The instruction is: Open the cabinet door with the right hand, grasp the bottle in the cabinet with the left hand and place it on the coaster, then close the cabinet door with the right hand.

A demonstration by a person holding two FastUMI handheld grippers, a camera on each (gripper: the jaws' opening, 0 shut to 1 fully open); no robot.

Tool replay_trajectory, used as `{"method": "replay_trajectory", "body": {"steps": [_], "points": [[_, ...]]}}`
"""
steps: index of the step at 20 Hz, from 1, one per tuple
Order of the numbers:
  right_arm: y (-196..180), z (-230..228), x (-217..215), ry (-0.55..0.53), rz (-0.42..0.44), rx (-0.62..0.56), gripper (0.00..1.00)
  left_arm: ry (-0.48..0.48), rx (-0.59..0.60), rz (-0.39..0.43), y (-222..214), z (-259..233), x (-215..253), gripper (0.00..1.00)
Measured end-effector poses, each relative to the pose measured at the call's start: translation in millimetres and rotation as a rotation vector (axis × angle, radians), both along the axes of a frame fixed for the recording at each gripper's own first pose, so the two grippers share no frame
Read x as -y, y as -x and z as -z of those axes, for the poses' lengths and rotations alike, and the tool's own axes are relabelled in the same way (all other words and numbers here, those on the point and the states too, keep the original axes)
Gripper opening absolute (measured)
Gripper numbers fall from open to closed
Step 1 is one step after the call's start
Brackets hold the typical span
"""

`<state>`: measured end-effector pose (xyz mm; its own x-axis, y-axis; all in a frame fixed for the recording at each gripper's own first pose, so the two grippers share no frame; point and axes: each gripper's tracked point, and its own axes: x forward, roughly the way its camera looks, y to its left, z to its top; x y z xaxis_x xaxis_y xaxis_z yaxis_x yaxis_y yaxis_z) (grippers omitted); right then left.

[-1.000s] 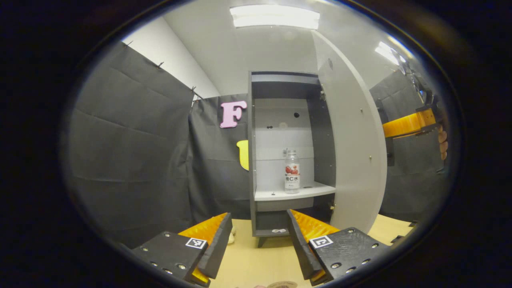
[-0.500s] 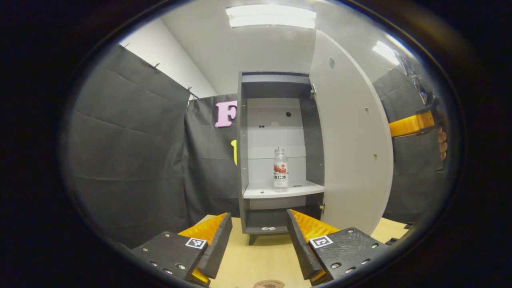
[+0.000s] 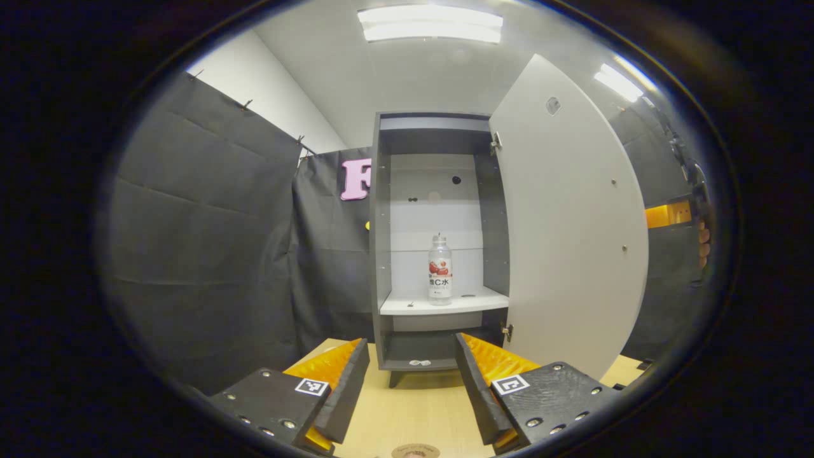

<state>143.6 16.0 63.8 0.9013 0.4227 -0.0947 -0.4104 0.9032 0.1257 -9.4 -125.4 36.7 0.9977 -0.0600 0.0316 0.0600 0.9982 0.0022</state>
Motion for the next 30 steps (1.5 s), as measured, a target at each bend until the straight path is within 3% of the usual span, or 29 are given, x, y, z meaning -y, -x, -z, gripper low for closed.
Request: {"method": "replay_trajectory", "body": {"steps": [6, 8, 9, 10, 11, 12, 13, 19, 23, 24, 30], "points": [[14, -2, 8, 0.049, 0.070, 0.047, 0.11, -0.017, 0.031, 0.075, -66, -24, 10, 0.77], [22, -3, 16, 0.055, 0.102, 0.067, 0.18, -0.013, 0.034, 0.107, -91, -30, 17, 0.78], [25, -6, 22, 0.061, 0.131, 0.085, 0.49, -0.004, 0.031, 0.127, -103, -30, 21, 0.77], [30, -7, 30, 0.068, 0.169, 0.100, 0.62, 0.007, 0.024, 0.147, -117, -32, 25, 0.82], [34, -9, 38, 0.079, 0.210, 0.112, 0.90, 0.017, 0.016, 0.164, -131, -32, 28, 0.82], [36, -7, 46, 0.090, 0.252, 0.117, 0.95, 0.029, 0.010, 0.177, -145, -31, 31, 0.77], [40, -5, 55, 0.099, 0.294, 0.115, 0.96, 0.043, 0.003, 0.191, -161, -31, 34, 0.73], [50, 13, 90, 0.106, 0.487, 0.058, 0.96, 0.067, 0.014, 0.212, -242, -32, 43, 0.82], [51, 23, 106, 0.085, 0.599, 0.015, 0.96, 0.044, -0.003, 0.237, -289, -19, 60, 0.81], [53, 26, 108, 0.076, 0.616, 0.003, 0.96, 0.043, -0.008, 0.243, -300, -16, 63, 0.77], [53, 30, 117, 0.044, 0.703, -0.023, 0.95, 0.044, -0.015, 0.256, -363, -3, 80, 0.77]]}}
